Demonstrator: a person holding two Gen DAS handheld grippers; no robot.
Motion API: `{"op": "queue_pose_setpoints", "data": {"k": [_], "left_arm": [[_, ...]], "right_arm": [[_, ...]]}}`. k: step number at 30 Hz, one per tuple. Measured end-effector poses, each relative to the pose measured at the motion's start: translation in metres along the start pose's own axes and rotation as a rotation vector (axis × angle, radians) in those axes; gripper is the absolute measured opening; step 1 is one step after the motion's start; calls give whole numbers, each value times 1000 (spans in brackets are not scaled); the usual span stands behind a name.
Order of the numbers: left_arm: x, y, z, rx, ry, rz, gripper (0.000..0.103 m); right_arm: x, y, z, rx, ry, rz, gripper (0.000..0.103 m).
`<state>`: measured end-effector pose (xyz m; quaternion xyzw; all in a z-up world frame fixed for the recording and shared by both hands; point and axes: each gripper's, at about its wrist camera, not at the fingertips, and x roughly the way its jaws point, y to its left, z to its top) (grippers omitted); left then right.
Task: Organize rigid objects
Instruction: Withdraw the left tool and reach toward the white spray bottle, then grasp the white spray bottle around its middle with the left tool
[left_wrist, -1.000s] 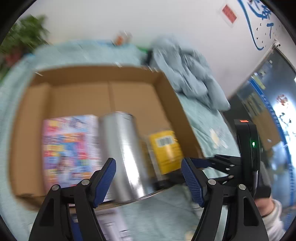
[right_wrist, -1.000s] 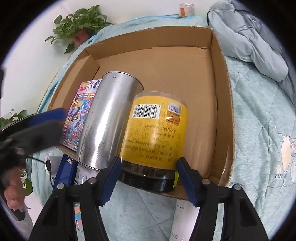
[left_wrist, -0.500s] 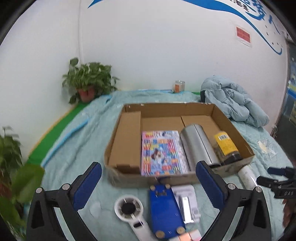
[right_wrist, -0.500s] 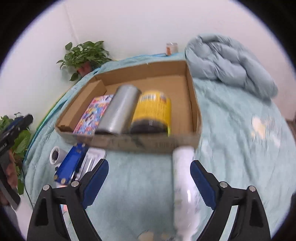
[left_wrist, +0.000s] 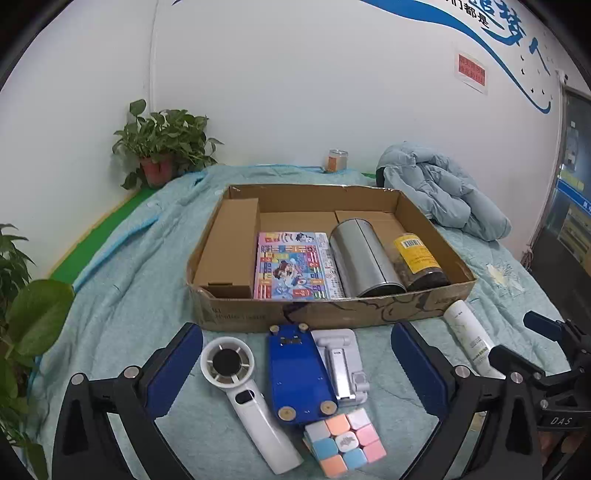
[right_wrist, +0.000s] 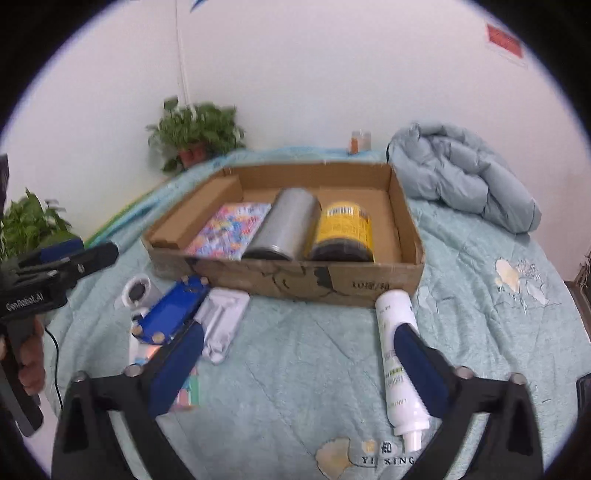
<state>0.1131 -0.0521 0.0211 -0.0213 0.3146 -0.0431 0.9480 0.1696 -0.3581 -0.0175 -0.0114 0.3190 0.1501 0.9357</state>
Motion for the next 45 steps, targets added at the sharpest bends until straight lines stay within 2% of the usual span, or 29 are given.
{"op": "queue_pose_setpoints", "data": {"k": [4, 10, 15, 17, 18, 19, 21, 23, 26, 33, 35, 38, 39, 41, 45], "left_arm": [[8, 3, -5, -21, 31, -1, 102], [14, -2, -18, -11, 43, 7, 102], [18, -9, -22, -24, 61, -29, 102], [19, -13, -22, -24, 65, -38, 102], [20, -15, -23, -23, 70, -45, 102], [21, -15, -23, -23, 74, -50, 102], [22, -18, -24, -29, 89, -61, 102], [23, -21, -24, -27, 104, -80, 102], [24, -27, -24, -11, 121, -112, 102], [28, -73, -29, 53, 247, -352, 102], [36, -88, -35, 39, 305, -448, 102], [53, -109, -44, 11, 407, -555, 102], [59, -116, -47, 11, 433, -569, 102], [71, -127, -50, 9, 474, -601, 101], [95, -137, -48, -27, 526, -636, 97]], "right_arm": [[-3, -5, -3, 22, -9, 16, 103], [7, -26, -16, 41, 35, -30, 103], [38, -77, -26, 128, 150, -103, 100], [49, -90, -32, 138, 185, -124, 94], [56, -96, -36, 149, 214, -115, 84], [60, -99, -39, 153, 235, -104, 65], [70, -104, -45, 155, 291, -98, 49], [73, -105, -50, 180, 303, -66, 45], [64, -96, -53, 145, 302, -98, 44], [25, -74, -70, 54, 340, -109, 44], [12, -63, -75, 18, 329, -58, 45], [-2, -51, -76, -5, 311, 104, 46], [-4, -50, -74, 16, 310, 161, 46], [-5, -56, -70, 61, 294, 187, 46], [11, -82, -70, 190, 339, 131, 46]]}}
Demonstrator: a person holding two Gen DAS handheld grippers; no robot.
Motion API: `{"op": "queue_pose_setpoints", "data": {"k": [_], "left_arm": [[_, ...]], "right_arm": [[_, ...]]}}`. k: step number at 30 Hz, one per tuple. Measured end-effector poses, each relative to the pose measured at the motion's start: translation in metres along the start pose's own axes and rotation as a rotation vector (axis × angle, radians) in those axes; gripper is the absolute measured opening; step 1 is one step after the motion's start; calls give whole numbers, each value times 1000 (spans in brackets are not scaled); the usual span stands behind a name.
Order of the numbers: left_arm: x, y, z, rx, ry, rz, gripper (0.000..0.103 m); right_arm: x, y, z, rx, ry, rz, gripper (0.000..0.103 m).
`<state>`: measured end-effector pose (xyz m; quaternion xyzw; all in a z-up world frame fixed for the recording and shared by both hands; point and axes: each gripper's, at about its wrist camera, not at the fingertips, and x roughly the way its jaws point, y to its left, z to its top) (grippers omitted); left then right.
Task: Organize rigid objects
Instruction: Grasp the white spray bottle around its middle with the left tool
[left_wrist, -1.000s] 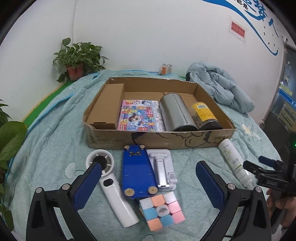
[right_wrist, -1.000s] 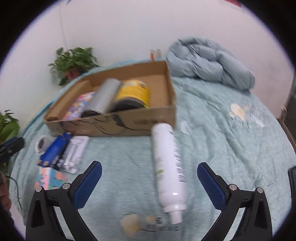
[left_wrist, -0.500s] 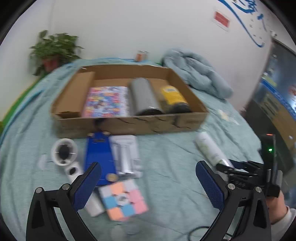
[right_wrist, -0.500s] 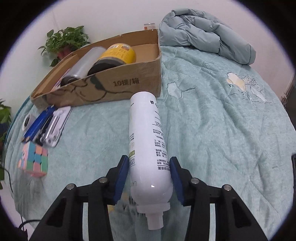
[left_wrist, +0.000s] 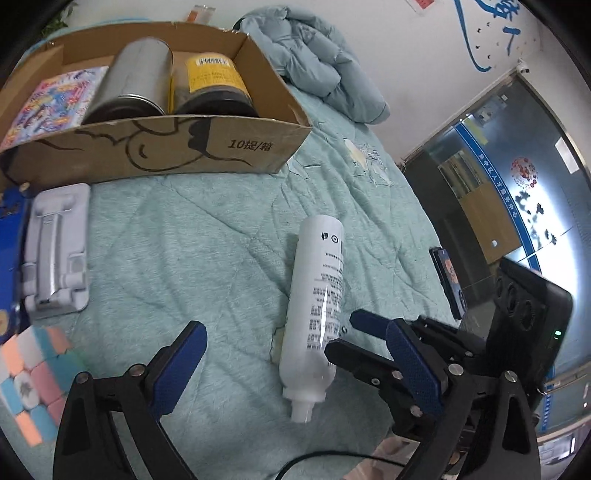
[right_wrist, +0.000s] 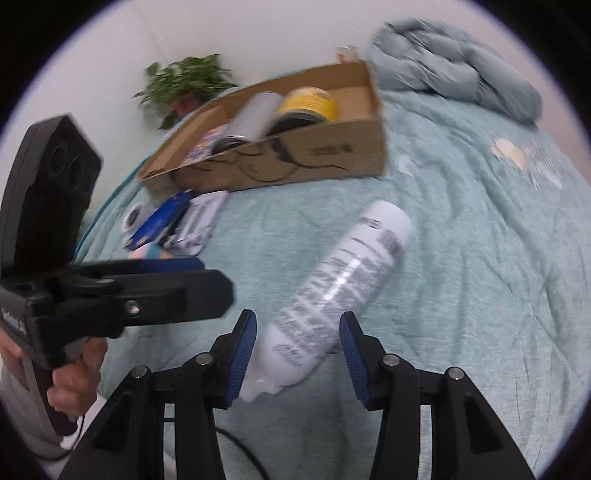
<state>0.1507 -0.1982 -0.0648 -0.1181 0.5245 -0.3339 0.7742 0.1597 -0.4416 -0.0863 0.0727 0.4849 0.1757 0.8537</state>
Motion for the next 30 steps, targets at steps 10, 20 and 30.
{"op": "queue_pose_setpoints", "data": {"k": [10, 20, 30], "left_arm": [[46, 6, 26, -19, 97, -48, 77], [70, 16, 22, -45, 153, -13, 61], [66, 26, 21, -77, 152, 0, 46]], "right_arm": [[30, 7, 5, 82, 40, 4, 52], [36, 36, 2, -195, 77, 24, 51], [36, 27, 7, -134, 84, 46, 50]]}}
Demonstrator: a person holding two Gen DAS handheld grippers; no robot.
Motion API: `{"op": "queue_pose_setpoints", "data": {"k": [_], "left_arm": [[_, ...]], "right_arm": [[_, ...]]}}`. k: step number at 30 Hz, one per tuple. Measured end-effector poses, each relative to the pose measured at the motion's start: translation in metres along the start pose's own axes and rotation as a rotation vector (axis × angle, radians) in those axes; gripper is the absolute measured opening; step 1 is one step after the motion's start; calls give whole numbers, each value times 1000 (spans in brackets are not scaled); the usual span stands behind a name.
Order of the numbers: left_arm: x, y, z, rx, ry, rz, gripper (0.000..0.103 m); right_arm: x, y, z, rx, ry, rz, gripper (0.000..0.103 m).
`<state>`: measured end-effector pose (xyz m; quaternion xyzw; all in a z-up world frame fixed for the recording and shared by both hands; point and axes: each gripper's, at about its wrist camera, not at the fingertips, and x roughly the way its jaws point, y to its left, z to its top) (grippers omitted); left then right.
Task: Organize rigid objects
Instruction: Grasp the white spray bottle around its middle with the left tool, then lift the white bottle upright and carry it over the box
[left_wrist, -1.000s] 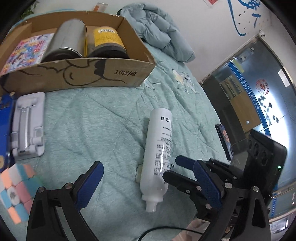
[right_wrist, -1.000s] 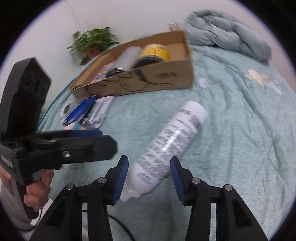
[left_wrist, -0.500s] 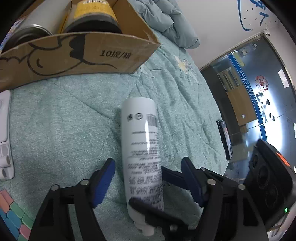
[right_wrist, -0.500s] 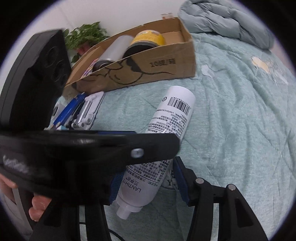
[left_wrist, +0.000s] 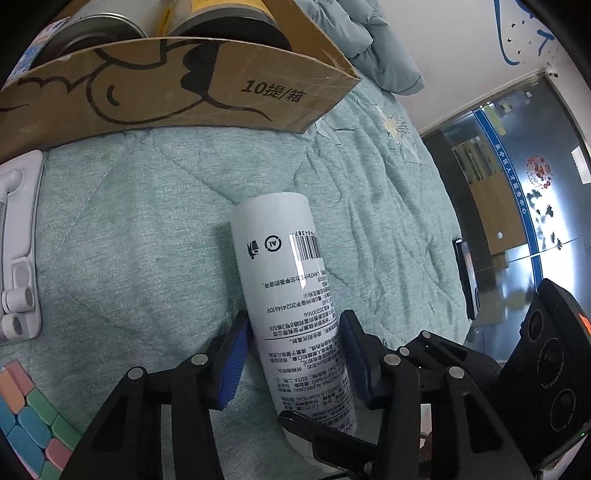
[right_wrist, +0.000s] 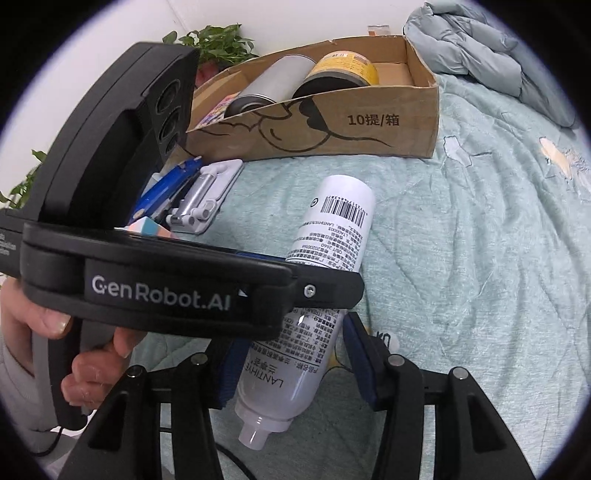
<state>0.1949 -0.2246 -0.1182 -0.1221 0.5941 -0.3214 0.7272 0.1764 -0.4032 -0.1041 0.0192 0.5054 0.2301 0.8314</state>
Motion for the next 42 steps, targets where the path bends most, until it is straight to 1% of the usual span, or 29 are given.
{"op": "queue_pose_setpoints", "data": {"k": [3, 5, 8, 12, 16, 19, 22, 24, 28, 30, 33, 36, 39, 42], "left_arm": [[-2, 1, 1, -16, -8, -3, 45], [-7, -1, 2, -12, -21, 0, 45], [-22, -12, 4, 22, -71, 27, 44], [-51, -26, 16, 50, -143, 22, 44], [-83, -45, 40, 102, -226, 26, 42], [-103, -58, 64, 149, -272, 43, 41], [-118, -68, 89, 181, -304, 60, 41], [-127, -70, 106, 188, -317, 57, 41], [-142, -69, 139, 177, -331, 27, 41], [-146, -69, 158, 170, -335, 21, 41], [-145, -67, 183, 158, -336, 25, 41], [-133, -61, 209, 130, -311, 16, 41], [-113, -52, 230, 102, -283, 0, 41], [-94, -43, 243, 84, -260, -9, 41]], "right_arm": [[2, 1, 2, 5, 2, -7, 49], [3, 3, 5, 37, -18, -20, 47], [-2, 7, 9, 45, -55, -34, 46], [-19, 12, 25, 19, -118, -33, 46], [-39, 17, 50, -46, -191, -72, 43], [-49, 13, 76, -63, -237, -78, 42], [-55, 11, 100, -93, -276, -102, 42], [-58, 6, 119, -91, -289, -98, 42], [-62, 1, 142, -109, -314, -111, 42], [-62, -4, 160, -116, -323, -114, 42], [-56, -12, 179, -127, -317, -122, 42], [-44, -23, 193, -132, -300, -128, 42], [-31, -33, 199, -136, -287, -142, 42], [-19, -44, 206, -122, -268, -158, 42]]}}
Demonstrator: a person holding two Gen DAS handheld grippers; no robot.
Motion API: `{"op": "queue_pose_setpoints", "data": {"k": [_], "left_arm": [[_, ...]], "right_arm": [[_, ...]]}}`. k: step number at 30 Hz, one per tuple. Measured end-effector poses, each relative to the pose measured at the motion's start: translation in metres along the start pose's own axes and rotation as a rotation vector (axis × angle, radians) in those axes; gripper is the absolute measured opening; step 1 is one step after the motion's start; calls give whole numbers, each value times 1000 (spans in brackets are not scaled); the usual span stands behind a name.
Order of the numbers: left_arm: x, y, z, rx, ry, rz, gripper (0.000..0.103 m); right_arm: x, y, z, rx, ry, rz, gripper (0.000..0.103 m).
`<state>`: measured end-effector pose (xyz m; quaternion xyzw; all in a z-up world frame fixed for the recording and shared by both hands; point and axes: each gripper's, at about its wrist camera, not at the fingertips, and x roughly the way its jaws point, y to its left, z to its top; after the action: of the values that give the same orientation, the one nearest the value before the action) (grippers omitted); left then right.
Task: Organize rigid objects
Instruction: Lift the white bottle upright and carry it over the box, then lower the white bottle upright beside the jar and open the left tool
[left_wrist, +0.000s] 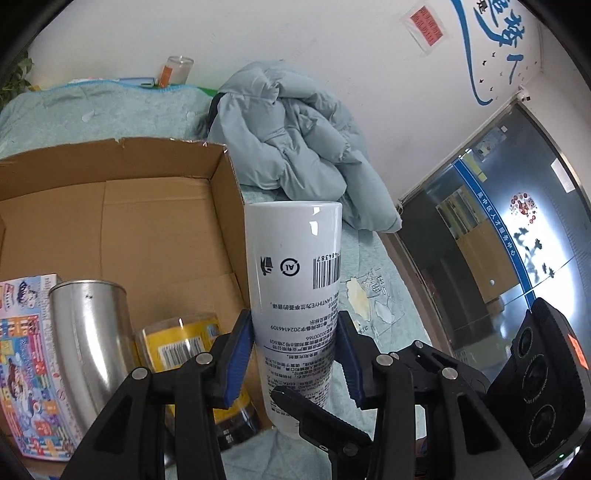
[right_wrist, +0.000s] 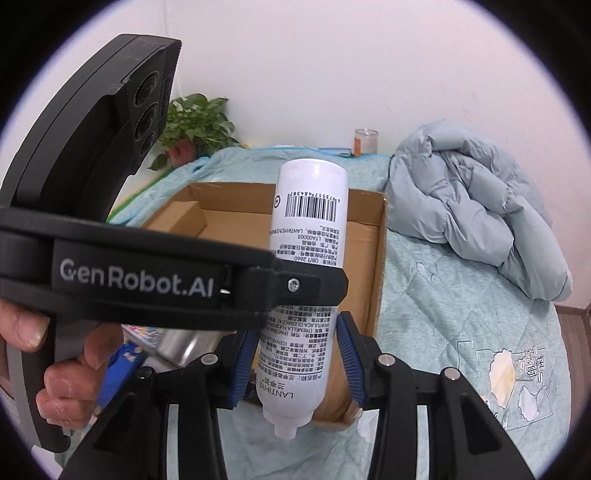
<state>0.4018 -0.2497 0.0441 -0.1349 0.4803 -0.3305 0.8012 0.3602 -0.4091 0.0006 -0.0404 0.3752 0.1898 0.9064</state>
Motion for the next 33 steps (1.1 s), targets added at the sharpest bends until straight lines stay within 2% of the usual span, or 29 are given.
{"op": "queue_pose_setpoints", "data": {"k": [7, 12, 16, 20, 22, 23, 28, 31, 32, 33], "left_arm": [[47, 24, 12, -58, 76, -3, 41], [82, 36, 10, -88, 161, 28, 41], [94, 25, 8, -28, 192, 80, 42], [97, 24, 8, -32, 208, 89, 44], [90, 23, 8, -32, 188, 87, 50], [83, 22, 8, -30, 163, 103, 57], [42, 18, 5, 15, 78, 162, 57], [0, 12, -14, 63, -17, 194, 57], [-14, 11, -20, 73, -45, 212, 57], [-32, 10, -31, 90, -88, 240, 60]], "right_arm": [[30, -17, 1, 34, 57, -7, 42], [54, -23, -9, 43, 143, -28, 41], [61, -25, -18, 53, 173, -55, 41], [59, -29, -23, 92, 188, -32, 40], [57, -28, -24, 97, 184, -38, 40], [58, -27, -24, 99, 184, -40, 40], [58, -24, -25, 116, 197, -45, 39], [45, -18, -27, 118, 206, -77, 41], [30, -13, -28, 112, 178, -91, 42], [13, -5, -31, 88, 135, -111, 54]]}}
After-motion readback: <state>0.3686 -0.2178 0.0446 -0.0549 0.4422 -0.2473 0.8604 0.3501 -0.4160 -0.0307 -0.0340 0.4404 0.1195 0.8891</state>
